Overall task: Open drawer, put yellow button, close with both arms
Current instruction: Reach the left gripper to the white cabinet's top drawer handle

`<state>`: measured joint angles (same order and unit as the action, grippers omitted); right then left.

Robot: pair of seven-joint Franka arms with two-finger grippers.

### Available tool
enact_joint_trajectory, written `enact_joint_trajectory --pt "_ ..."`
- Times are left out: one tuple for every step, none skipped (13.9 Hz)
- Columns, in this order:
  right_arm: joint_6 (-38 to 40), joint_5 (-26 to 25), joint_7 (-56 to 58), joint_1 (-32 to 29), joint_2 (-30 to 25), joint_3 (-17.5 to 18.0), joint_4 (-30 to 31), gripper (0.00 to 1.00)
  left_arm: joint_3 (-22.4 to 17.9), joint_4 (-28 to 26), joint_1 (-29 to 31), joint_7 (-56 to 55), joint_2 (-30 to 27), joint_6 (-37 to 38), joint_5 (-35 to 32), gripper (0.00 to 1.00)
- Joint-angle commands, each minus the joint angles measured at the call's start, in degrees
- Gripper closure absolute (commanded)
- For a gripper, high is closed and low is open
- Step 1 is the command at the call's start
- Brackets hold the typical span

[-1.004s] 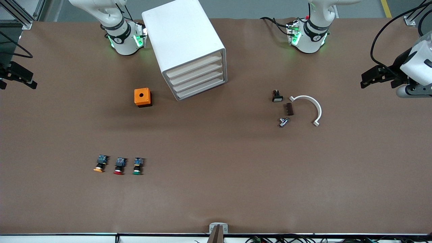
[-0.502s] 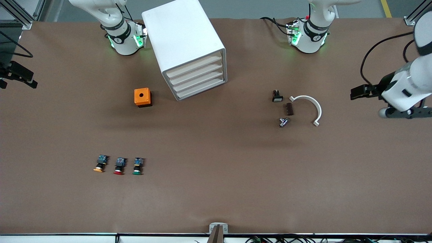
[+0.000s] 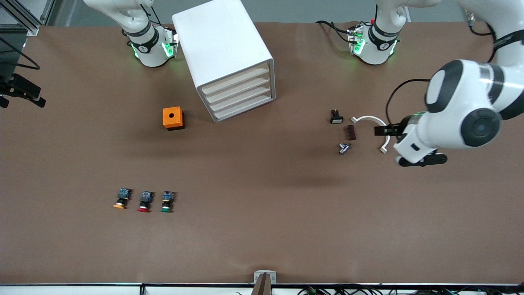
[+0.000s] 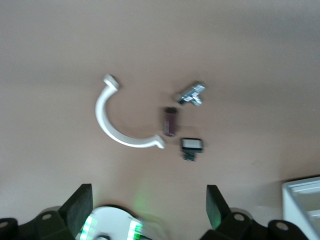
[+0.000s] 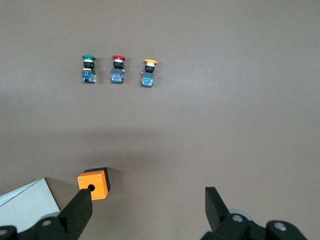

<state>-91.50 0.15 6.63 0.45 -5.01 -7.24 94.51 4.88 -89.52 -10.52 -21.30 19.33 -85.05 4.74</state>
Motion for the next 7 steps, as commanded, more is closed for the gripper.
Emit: enact_joint_trajectory --pt "0.35 0.99 0.40 -0.72 -0.88 0.47 0.06 0.00 -0.22 5.57 -3.35 -10.21 4.64 1.38 5.87 0.00" --pt "0.35 0.99 0.32 -0.72 -0.97 0.47 0.06 0.00 -0.22 6.98 -4.49 -15.64 6.23 1.38 10.42 0.00" --pt "0.27 0.99 0.32 -0.72 -0.97 0.47 0.06 0.00 -0.31 8.56 -5.64 -21.79 7.90 1.38 14.99 0.00" --pt "0.35 0.99 0.40 -0.72 -0.88 0.47 0.06 0.00 -0.22 9.62 -6.43 -28.20 9.22 1.47 18.17 0.00" --pt "0.35 0.99 0.32 -0.72 -0.88 0.47 0.15 0.00 -0.22 10.32 -7.31 -36.27 10.80 1.56 21.77 0.00" --pt "0.53 0.99 0.40 -0.72 -0.88 0.47 0.15 0.00 -0.13 10.50 -7.75 -44.36 12.03 1.56 25.63 0.00" --pt "0.62 0.99 0.32 -0.63 -0.97 0.56 0.15 0.00 -0.13 10.51 -9.32 -51.66 13.00 1.56 28.37 0.00"
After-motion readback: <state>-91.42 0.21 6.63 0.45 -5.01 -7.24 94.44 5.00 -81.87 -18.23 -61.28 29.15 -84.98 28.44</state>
